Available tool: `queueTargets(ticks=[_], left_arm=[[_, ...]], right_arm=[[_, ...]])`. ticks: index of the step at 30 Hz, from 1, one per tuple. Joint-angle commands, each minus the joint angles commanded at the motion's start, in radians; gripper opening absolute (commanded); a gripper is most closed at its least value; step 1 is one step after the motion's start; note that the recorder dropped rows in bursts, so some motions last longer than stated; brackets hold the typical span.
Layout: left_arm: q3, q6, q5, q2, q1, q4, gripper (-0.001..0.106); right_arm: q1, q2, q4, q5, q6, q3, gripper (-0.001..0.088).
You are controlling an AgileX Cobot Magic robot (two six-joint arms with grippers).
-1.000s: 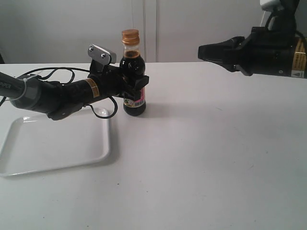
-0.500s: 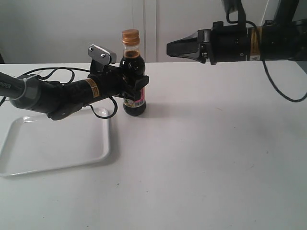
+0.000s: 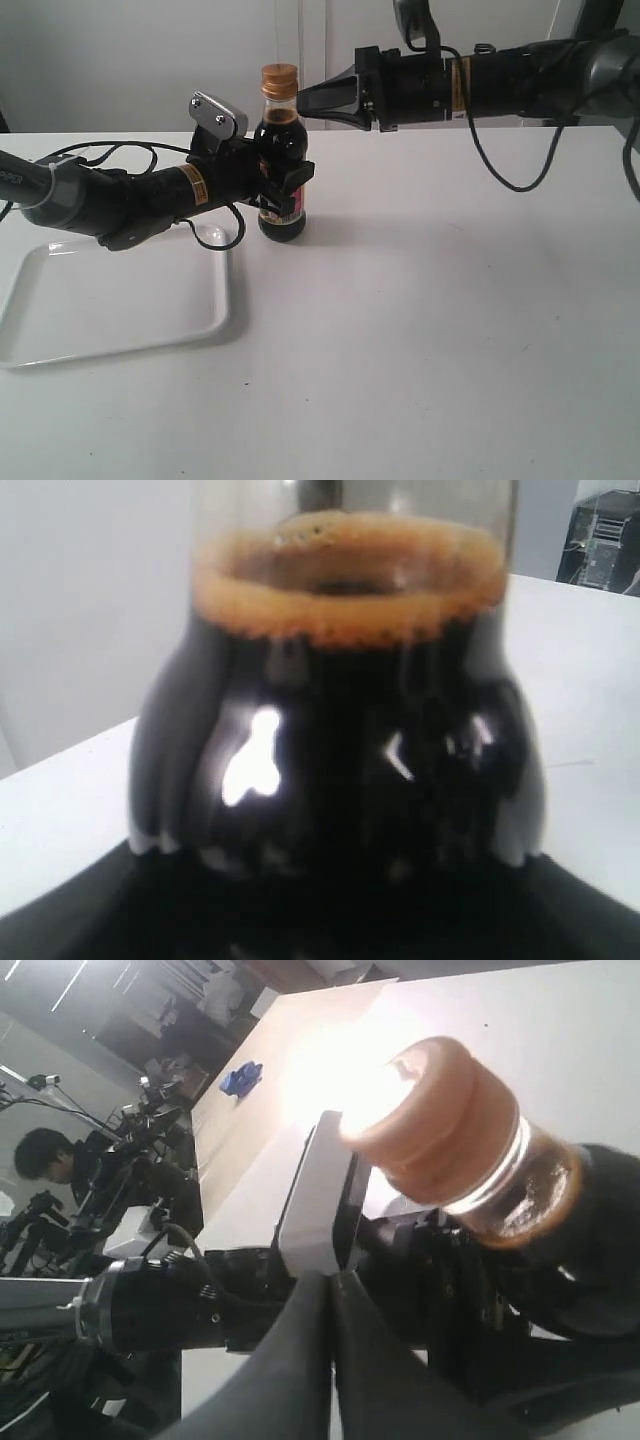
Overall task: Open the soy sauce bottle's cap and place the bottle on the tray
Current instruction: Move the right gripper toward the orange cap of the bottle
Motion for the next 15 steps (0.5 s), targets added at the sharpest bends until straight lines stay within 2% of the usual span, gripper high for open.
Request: queueTargets(ticks=[8, 15], left_arm=[[0.0, 0.0, 0.0, 0.0, 0.0, 0.0, 0.0], [0.0, 0.0, 0.0, 0.0, 0.0, 0.0, 0.0]], right_arm=[[0.032, 0.076, 0.002, 0.0, 0.034, -0.128, 0.0], [0.037, 0.11, 0.004, 0.0, 0.034, -0.168, 0.0]])
